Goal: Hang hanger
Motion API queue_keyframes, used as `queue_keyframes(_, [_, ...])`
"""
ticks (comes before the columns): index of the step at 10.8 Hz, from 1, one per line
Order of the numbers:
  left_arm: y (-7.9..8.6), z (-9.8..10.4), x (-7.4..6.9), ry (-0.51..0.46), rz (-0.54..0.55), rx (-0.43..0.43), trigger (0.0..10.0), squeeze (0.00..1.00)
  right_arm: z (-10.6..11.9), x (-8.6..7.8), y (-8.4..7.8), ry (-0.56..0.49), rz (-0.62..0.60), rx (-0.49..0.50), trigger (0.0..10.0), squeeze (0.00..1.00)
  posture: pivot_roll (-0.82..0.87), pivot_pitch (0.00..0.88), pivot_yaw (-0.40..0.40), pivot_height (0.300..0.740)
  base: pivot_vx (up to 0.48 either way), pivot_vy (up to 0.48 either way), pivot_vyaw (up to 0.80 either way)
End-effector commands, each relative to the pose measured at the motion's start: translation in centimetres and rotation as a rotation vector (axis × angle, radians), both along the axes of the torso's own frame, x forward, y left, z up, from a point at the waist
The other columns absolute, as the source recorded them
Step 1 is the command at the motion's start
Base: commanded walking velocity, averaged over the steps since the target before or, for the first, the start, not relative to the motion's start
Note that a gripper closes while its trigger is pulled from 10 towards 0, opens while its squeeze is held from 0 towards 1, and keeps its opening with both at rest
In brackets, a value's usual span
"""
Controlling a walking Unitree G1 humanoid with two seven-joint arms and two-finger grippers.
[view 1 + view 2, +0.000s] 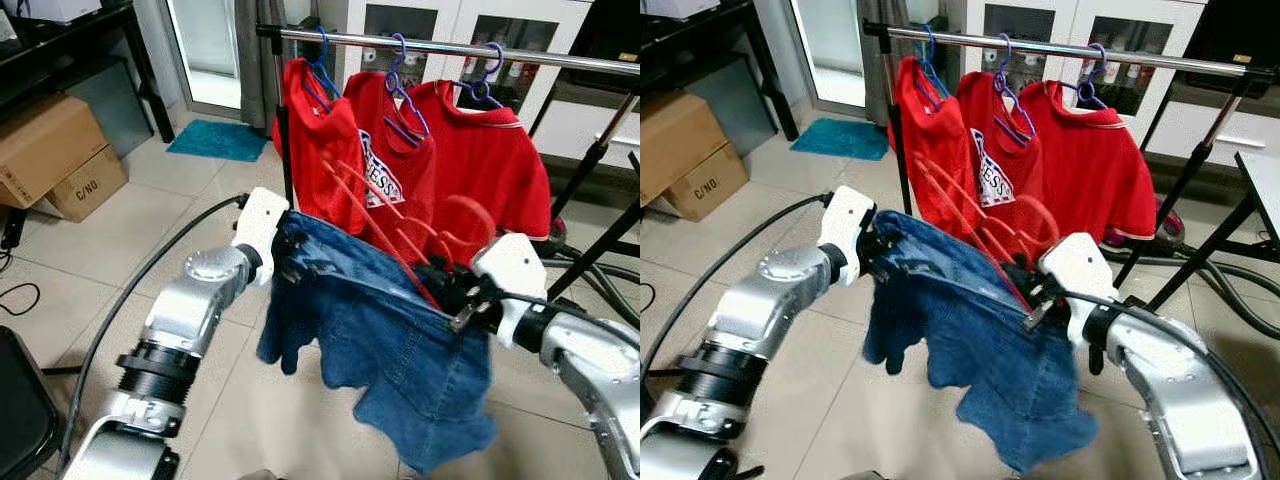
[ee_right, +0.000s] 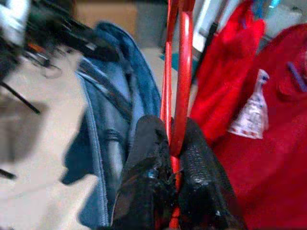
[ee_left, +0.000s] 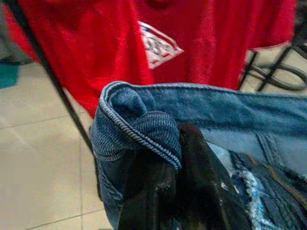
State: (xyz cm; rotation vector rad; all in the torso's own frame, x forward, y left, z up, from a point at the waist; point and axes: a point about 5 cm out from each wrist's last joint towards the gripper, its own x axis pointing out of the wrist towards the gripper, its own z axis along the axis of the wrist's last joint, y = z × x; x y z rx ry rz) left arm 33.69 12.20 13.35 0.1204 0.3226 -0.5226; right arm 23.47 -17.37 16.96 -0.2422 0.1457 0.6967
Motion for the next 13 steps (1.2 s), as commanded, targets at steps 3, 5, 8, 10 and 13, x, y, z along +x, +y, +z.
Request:
queue_keyframes(3, [-4.6,1.2,-1.4,-0.068,-0.218,-0.133,0.0,0.00,0.6,2.5,0.4,-0.054,-0.377,0.364,10.0,0.00,-0.09,0.000,0.055,0.740,0.000,0.000,0.00])
queue_keyframes(5, [-8.4,1.5,-3.9,-0.047,-0.458,-0.194,0.0,0.00,-0.7,3.2,1.2,-0.048,-0.512,0.472,10.0,0.00,-0.10,0.000,0.077,0.740,0.000,0.000,0.00])
queue_keyframes(8, [-4.6,0.9,-3.8,-0.046,-0.265,-0.189,0.0,0.00,-4.3,1.8,-1.7,0.028,-0.656,0.167,10.0,0.00,-0.13,0.000,0.118,0.740,0.000,0.000,0.00])
queue_keyframes(10, [-0.6,-1.0,-4.5,-0.053,-0.128,-0.091,7.0,0.00,-8.2,-2.0,-2.5,0.168,-0.642,-0.055,10.0,0.00,-0.13,0.000,0.130,0.740,0.000,0.000,-0.80])
queue_keyframes(13, [3.7,-3.8,-5.8,-0.090,0.140,0.010,10.0,0.00,-9.7,-5.4,-1.1,0.311,-0.666,0.000,10.0,0.00,-0.12,0.000,0.115,0.740,0.000,0.000,-0.80])
